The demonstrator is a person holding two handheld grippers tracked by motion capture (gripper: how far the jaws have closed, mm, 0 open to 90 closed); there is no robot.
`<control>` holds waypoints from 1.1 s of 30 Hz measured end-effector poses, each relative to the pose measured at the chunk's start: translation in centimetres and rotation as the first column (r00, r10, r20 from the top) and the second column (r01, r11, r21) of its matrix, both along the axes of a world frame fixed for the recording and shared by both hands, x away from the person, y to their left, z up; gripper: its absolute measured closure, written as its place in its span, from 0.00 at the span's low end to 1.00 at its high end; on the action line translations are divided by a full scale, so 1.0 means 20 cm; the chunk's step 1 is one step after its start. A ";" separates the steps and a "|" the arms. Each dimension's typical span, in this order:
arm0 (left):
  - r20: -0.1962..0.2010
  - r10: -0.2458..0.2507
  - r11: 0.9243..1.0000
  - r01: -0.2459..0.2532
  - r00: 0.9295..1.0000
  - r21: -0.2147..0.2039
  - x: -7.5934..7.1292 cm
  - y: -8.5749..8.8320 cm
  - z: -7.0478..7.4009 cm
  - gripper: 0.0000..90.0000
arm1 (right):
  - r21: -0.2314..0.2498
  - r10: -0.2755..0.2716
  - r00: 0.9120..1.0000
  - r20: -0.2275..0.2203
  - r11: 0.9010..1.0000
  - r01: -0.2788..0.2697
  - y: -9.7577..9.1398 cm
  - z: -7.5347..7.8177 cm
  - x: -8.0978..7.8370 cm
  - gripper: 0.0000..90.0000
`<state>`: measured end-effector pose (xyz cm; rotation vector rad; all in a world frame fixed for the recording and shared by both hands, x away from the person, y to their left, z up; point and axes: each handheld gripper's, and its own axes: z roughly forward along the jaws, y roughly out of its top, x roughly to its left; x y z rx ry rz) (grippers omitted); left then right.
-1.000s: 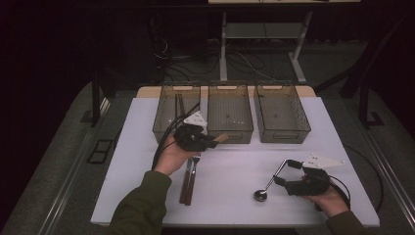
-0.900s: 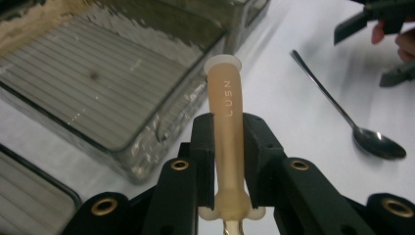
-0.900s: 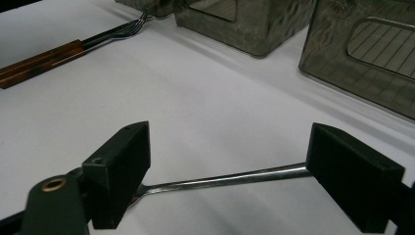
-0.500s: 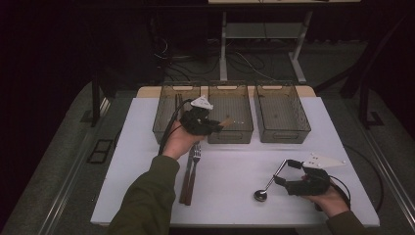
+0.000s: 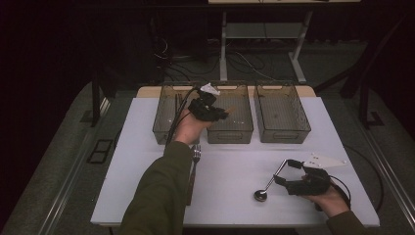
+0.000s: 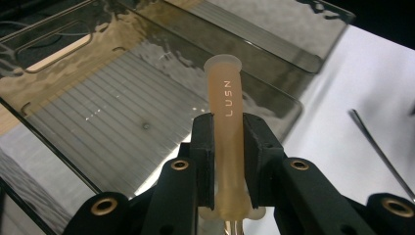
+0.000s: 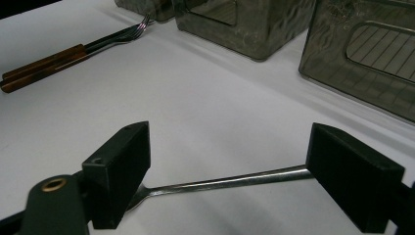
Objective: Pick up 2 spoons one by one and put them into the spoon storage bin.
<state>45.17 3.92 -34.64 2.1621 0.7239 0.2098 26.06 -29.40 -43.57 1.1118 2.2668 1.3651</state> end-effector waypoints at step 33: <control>-0.038 0.095 0.992 -0.092 0.995 0.087 0.16 -0.20 -0.17 0.61 | 0.012 0.014 1.000 0.010 1.000 -0.014 0.00 0.01 0.00 0.18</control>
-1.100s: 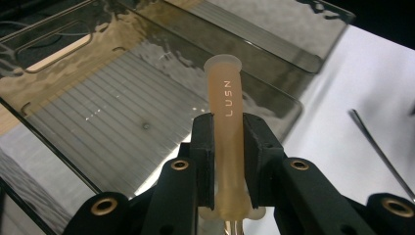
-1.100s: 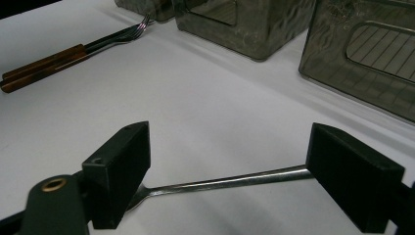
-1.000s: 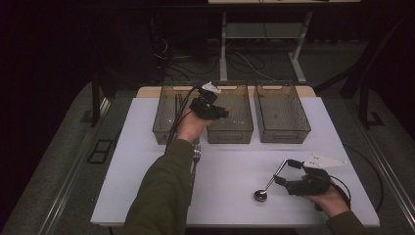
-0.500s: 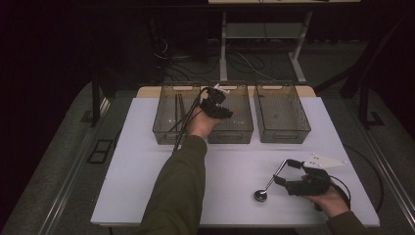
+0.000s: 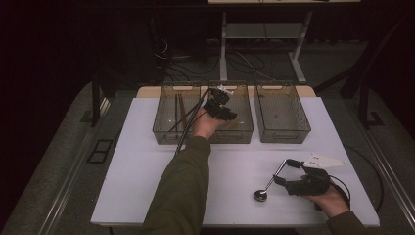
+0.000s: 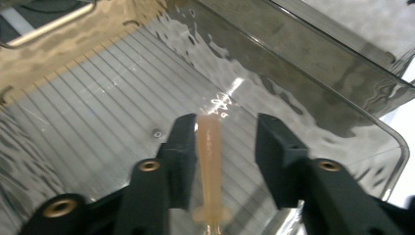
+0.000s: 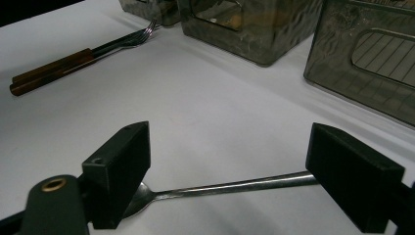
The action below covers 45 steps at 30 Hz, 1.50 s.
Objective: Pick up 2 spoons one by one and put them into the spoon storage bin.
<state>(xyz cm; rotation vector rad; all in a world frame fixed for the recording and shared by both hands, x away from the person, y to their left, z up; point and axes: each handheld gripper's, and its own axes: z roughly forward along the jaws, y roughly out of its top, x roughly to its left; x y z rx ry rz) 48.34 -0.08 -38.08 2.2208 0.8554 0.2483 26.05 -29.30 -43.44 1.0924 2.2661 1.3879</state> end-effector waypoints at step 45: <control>0.135 -0.121 0.979 0.140 0.983 -0.146 -0.73 0.51 -0.04 0.00 | -0.029 0.000 1.000 -0.012 1.000 -0.001 0.01 -0.02 0.01 0.18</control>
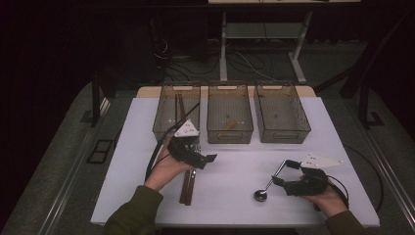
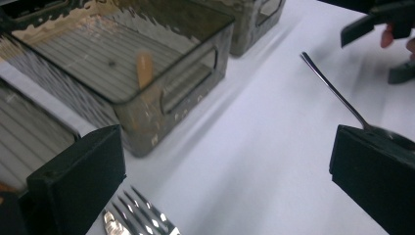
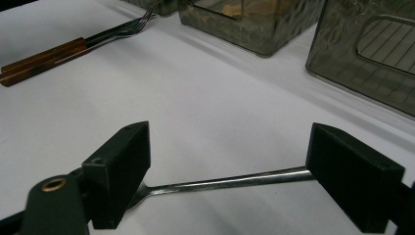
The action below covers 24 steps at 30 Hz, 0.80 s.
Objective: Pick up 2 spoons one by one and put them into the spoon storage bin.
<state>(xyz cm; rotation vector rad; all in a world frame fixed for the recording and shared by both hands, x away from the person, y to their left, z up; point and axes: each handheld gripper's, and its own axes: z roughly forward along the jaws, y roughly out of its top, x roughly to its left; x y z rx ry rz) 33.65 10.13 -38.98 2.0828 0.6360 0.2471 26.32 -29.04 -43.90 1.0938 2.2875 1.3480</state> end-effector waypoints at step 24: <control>0.004 0.004 1.000 -0.004 1.000 -0.028 -0.28 0.25 -0.19 0.00 | 0.002 -0.002 1.000 -0.003 1.000 0.002 -0.01 0.01 -0.01 0.18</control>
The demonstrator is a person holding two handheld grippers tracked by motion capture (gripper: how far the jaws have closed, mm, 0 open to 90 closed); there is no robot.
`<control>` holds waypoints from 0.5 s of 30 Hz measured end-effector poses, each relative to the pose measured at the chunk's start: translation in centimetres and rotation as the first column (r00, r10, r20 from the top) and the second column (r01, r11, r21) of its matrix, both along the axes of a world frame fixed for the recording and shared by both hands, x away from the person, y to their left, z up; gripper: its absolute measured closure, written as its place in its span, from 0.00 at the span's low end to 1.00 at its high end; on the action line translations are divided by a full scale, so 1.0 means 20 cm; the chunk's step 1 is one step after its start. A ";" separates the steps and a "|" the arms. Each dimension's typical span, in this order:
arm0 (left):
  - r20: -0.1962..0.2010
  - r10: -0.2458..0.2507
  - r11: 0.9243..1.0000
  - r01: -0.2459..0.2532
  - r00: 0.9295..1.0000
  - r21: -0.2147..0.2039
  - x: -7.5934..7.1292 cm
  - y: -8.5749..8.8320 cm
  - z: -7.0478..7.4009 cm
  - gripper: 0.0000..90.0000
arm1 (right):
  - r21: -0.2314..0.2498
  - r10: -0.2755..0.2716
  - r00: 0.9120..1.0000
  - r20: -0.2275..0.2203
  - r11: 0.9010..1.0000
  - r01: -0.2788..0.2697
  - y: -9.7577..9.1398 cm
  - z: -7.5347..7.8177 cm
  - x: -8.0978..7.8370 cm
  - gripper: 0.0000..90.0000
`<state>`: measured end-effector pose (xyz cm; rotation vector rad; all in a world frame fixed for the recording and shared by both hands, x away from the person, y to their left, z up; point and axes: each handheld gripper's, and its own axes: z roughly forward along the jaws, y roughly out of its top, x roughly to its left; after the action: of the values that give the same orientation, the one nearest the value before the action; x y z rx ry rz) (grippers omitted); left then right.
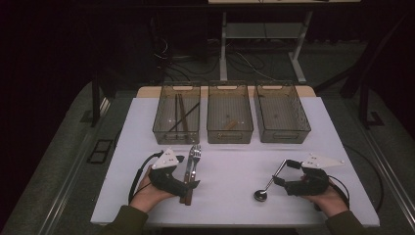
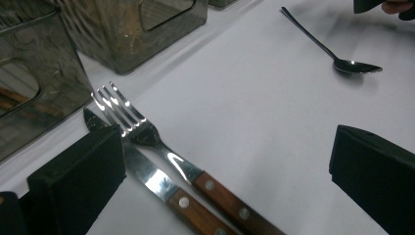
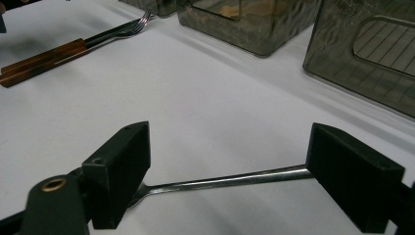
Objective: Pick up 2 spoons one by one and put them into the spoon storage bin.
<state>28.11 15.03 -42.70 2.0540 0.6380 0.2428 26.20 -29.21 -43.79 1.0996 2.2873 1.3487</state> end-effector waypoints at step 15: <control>-0.015 0.001 1.000 -0.001 1.000 -0.004 -0.04 0.03 -0.03 0.00 | -0.062 0.130 0.985 -0.116 0.988 -0.138 0.01 0.06 -0.04 0.66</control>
<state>27.22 15.71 -43.29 2.0538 0.6480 0.2267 25.39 -29.04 -42.61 1.0398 2.5103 1.2729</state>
